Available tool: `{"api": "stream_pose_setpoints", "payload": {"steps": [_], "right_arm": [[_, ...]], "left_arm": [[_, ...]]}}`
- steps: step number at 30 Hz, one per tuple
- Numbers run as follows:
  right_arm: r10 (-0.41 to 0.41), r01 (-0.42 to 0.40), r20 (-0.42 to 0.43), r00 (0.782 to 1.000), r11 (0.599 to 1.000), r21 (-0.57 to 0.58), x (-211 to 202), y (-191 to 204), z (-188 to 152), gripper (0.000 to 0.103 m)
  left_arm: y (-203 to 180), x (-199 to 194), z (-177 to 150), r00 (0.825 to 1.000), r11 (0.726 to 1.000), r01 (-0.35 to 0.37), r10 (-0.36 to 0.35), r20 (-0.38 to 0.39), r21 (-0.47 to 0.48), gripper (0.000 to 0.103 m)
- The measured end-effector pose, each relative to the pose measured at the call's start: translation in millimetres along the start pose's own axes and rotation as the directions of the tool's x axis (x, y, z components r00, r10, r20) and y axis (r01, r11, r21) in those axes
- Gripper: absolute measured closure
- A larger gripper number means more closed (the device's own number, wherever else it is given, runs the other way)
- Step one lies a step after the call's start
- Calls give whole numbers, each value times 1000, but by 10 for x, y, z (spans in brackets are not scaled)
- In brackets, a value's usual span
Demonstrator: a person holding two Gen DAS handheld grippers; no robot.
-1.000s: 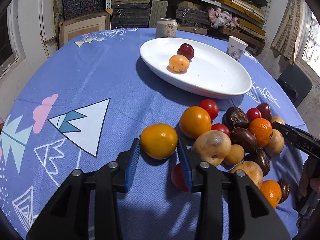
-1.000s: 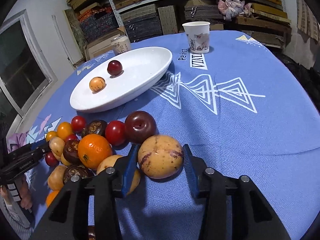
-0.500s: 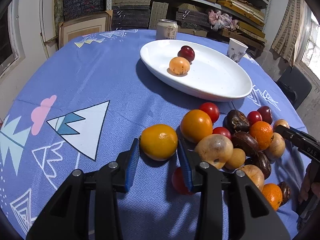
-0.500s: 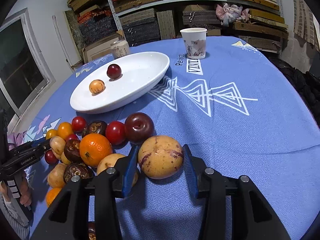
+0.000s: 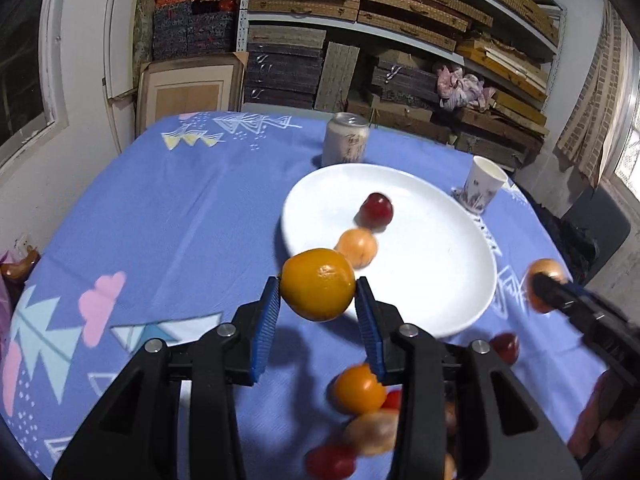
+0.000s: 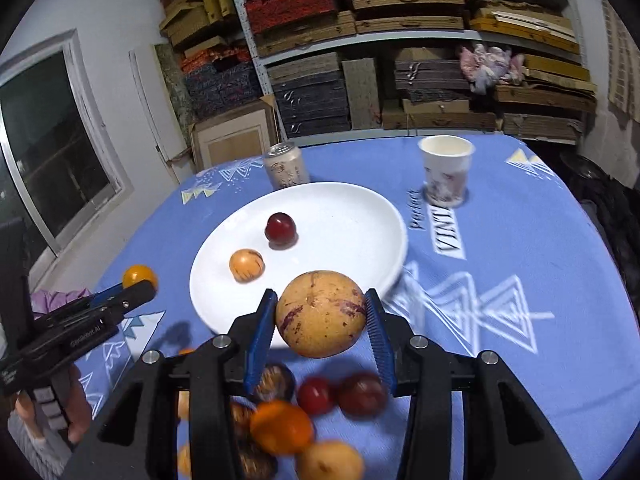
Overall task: Organize fruits
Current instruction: 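Place the pear on the plate with the right tool while the left tool places the apricot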
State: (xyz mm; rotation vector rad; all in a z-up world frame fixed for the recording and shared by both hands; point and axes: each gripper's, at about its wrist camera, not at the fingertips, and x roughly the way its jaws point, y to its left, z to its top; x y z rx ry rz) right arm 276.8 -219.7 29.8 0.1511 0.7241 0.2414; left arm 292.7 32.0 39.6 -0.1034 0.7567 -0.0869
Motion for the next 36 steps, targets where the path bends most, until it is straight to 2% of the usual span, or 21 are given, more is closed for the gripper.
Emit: {"api": "stream_pose_setpoints", "payload": {"steps": [5, 11, 14, 16, 18, 20, 24, 31, 36], "right_arm": [[-25, 25, -48, 999, 1000, -6, 503, 102, 19, 58], [-60, 55, -74, 995, 996, -65, 651, 104, -4, 56], [-64, 59, -73, 995, 996, -64, 646, 102, -9, 56], [-60, 57, -58, 997, 997, -58, 610, 95, -1, 49], [-64, 61, -37, 997, 996, -59, 546, 84, 23, 46], [-48, 47, -23, 999, 998, -47, 495, 62, 50, 45], [-21, 20, -24, 999, 999, -41, 396, 7, 75, 45], [13, -13, -24, 1000, 1000, -17, 64, -175, -6, 44], [42, -42, -16, 999, 999, 35, -125, -268, -169, 40]], "left_arm": [[-168, 447, 95, 999, 1000, -7, 7, -38, 1, 65], [-232, 772, 62, 997, 1000, -7, 9, -77, 30, 65], [-253, 750, 63, 997, 999, -2, 5, -76, 35, 65], [-241, 712, 71, 998, 1000, 1, 1, -70, 27, 65], [-222, 650, 81, 998, 1000, 6, -5, -55, 20, 63], [-210, 584, 92, 999, 1000, 11, -10, -40, 11, 56], [-211, 464, 81, 1000, 999, 12, -11, -25, 32, 52], [-47, 280, -220, 995, 996, 31, -23, -93, 88, 52], [93, 165, -472, 989, 996, 70, -62, -138, 58, 52]]}}
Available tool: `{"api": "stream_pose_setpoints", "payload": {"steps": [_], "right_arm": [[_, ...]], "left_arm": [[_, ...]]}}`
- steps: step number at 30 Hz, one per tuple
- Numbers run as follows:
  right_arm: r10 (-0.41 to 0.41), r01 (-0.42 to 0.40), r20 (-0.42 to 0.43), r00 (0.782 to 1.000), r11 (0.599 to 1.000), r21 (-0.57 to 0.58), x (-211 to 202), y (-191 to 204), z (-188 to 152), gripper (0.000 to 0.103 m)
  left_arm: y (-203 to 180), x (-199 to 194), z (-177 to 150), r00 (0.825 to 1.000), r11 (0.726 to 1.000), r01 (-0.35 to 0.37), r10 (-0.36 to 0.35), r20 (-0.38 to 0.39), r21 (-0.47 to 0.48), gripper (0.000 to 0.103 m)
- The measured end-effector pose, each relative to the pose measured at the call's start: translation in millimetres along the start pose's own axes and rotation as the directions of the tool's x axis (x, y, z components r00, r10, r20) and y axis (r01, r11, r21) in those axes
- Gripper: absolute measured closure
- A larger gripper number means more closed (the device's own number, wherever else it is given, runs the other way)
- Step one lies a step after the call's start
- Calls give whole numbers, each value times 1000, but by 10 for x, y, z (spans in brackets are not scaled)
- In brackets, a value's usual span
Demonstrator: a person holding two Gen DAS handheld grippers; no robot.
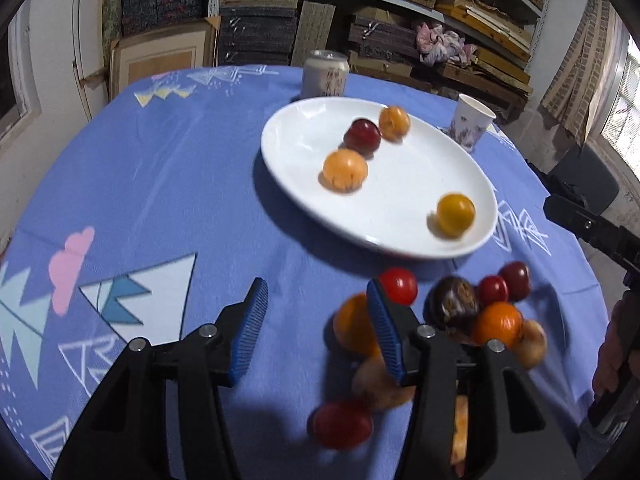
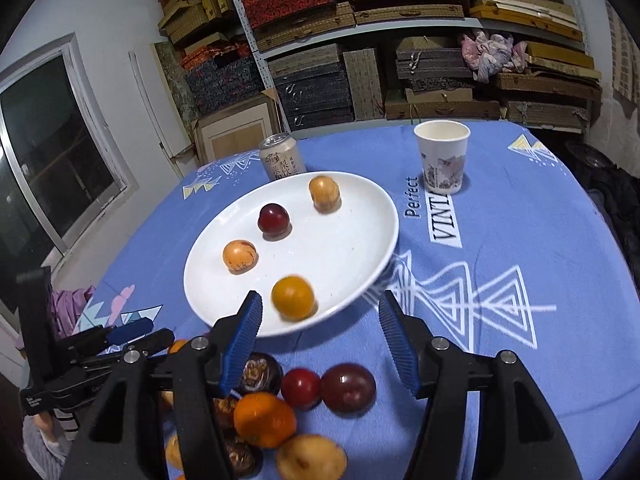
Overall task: Organize fruits
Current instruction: 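Place the pear on the plate with the right tool while the left tool places the apricot, then grasp the dark red plum with the right tool while the left tool grasps the orange apricot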
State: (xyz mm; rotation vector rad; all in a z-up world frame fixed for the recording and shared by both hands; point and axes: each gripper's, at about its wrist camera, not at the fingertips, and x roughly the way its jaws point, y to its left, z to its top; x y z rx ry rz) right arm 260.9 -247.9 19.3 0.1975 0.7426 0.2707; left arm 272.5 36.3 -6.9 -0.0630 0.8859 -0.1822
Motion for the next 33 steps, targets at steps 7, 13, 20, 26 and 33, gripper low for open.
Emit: {"api": "stream_pose_setpoints", "payload": {"steps": [7, 13, 20, 26, 33], "right_arm": [[39, -37, -60, 997, 999, 32, -81, -121, -337, 38], [57, -45, -135, 989, 995, 91, 98, -222, -394, 38], [90, -67, -171, 981, 988, 136, 253, -262, -431, 38], [72, -47, -180, 981, 989, 142, 308, -285, -438, 48], [63, -40, -200, 978, 992, 119, 358, -253, -463, 58]], "left_arm": [[-78, -57, -39, 998, 998, 59, -59, 5, 9, 52], [-152, 51, -56, 996, 997, 62, -59, -61, 36, 52], [-73, 111, -56, 997, 1000, 24, -23, -77, 9, 36], [9, 97, -49, 994, 998, 54, -57, -92, -31, 38], [-38, 156, -62, 988, 993, 110, -114, -106, -41, 42]]}}
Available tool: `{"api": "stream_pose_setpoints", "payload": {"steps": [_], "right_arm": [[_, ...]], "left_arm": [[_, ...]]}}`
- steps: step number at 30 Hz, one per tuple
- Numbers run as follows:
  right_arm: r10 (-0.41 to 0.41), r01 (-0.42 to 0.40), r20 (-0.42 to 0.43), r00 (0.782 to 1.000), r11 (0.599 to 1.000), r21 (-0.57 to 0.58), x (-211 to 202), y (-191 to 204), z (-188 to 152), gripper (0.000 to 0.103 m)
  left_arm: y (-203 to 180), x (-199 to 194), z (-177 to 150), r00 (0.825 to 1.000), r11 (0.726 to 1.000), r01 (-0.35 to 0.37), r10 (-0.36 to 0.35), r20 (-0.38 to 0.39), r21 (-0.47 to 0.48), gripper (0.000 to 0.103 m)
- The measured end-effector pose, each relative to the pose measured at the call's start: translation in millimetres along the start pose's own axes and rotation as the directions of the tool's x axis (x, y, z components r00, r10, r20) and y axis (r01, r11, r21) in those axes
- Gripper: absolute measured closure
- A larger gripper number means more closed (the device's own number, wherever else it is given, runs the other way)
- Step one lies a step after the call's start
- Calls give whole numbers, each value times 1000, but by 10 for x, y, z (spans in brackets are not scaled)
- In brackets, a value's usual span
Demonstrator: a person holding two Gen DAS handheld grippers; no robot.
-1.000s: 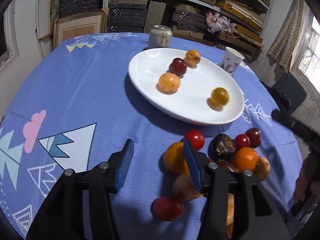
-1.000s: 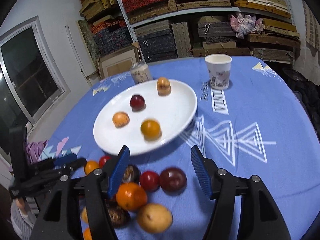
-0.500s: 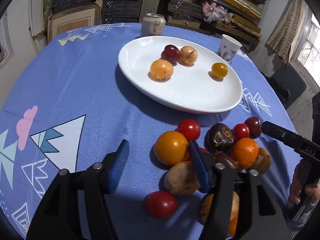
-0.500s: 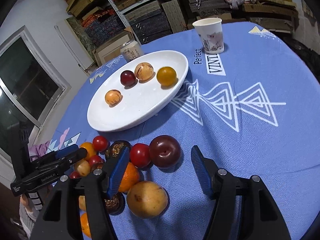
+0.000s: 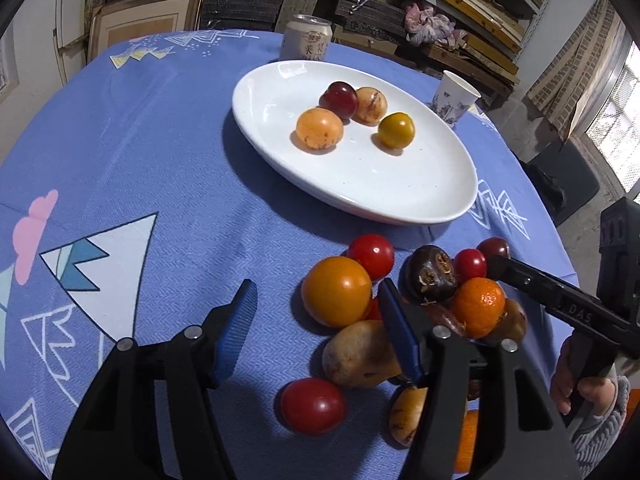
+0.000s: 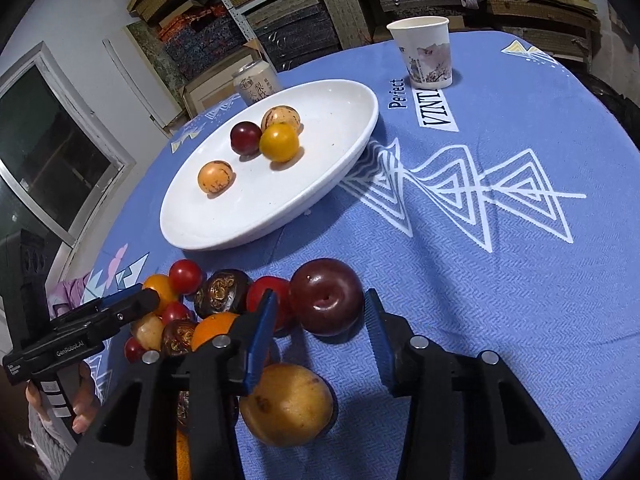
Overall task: Organize fruits
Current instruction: 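Grasp the dark red plum with the right tool while the left tool grasps the orange apricot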
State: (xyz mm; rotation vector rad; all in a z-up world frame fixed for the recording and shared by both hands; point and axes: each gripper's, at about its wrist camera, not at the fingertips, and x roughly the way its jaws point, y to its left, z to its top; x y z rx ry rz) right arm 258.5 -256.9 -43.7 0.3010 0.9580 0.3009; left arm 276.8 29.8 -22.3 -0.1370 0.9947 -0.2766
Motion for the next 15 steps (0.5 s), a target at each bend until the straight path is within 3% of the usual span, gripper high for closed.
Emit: {"api": "stream_pose_setpoints", "payload": {"steps": [4, 8, 11, 15], "right_arm": [[11, -11, -5, 1000, 1000, 12, 5, -26, 2, 58], [11, -11, -5, 1000, 1000, 19, 2, -39, 7, 66], [11, -10, -4, 1000, 1000, 23, 9, -56, 7, 66], [15, -15, -7, 1000, 1000, 24, 23, -62, 9, 65]], "left_arm": [[-12, 90, 1, 991, 992, 114, -117, -61, -46, 52], [-67, 109, -7, 992, 993, 111, -112, -49, -34, 54], [-31, 106, 10, 992, 993, 113, -115, -46, -45, 56], [41, 33, 65, 1000, 999, 24, -24, 2, -48, 57]]}}
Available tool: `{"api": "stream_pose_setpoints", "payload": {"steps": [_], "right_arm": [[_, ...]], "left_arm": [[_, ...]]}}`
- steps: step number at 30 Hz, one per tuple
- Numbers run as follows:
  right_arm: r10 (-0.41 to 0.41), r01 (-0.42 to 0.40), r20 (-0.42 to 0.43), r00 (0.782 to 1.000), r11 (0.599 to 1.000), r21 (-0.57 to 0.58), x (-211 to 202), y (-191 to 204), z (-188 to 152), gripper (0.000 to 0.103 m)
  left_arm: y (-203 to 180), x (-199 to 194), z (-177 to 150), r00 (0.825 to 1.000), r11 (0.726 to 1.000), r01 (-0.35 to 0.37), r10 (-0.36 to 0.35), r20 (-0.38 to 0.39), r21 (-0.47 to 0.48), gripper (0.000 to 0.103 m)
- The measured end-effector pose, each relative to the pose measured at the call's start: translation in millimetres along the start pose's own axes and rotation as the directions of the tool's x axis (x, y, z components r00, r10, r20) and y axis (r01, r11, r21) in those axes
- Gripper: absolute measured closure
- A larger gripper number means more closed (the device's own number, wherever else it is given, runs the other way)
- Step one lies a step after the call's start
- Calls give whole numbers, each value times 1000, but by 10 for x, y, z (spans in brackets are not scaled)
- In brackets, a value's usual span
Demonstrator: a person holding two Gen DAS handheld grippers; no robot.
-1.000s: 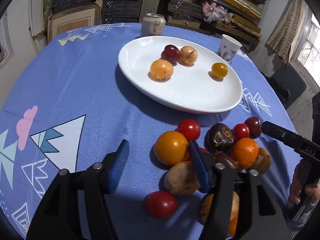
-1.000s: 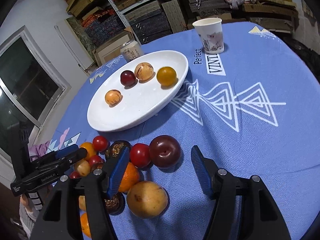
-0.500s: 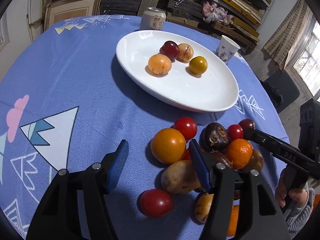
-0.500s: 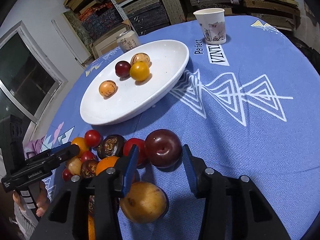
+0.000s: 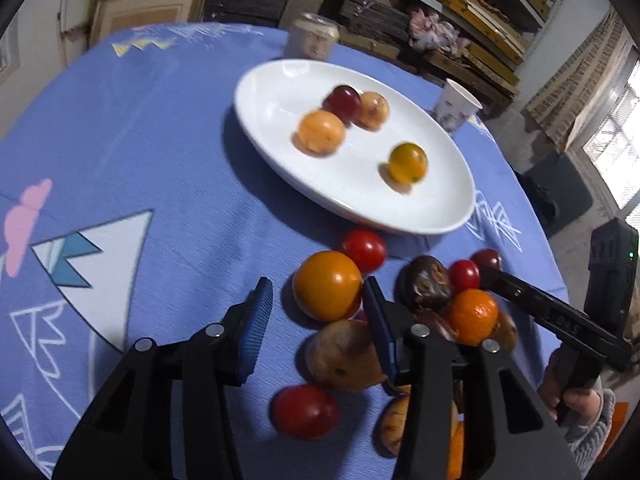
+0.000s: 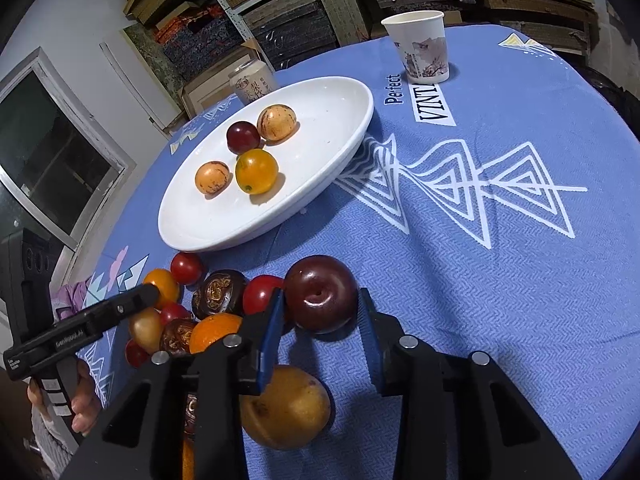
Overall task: Organize fruits
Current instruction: 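Grasp the dark red plum with the right tool while the left tool grasps the orange apricot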
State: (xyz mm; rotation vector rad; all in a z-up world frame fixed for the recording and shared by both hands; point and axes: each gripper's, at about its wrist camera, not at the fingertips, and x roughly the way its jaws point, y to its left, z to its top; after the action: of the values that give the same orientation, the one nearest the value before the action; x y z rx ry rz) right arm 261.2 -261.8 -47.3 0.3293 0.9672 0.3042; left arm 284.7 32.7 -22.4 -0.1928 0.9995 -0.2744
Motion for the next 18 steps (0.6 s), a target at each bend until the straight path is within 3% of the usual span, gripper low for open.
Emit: {"api": "stream_pose_setpoints", "payload": {"steps": [9, 11, 15, 18], "right_arm": [[8, -8, -3, 1000, 1000, 26, 22, -39, 15, 61], [10, -10, -2, 1000, 999, 31, 24, -37, 11, 60], [12, -12, 3, 1000, 999, 30, 24, -31, 2, 60], [10, -11, 3, 1000, 1000, 28, 27, -26, -1, 60]], "left_arm": [[-111, 127, -28, 1000, 999, 12, -11, -22, 35, 45], [-79, 144, -25, 1000, 1000, 1, -1, -25, 20, 39], [-18, 131, -20, 999, 1000, 13, -13, -31, -2, 40], [-6, 103, -20, 997, 998, 61, -62, -40, -15, 55]]}}
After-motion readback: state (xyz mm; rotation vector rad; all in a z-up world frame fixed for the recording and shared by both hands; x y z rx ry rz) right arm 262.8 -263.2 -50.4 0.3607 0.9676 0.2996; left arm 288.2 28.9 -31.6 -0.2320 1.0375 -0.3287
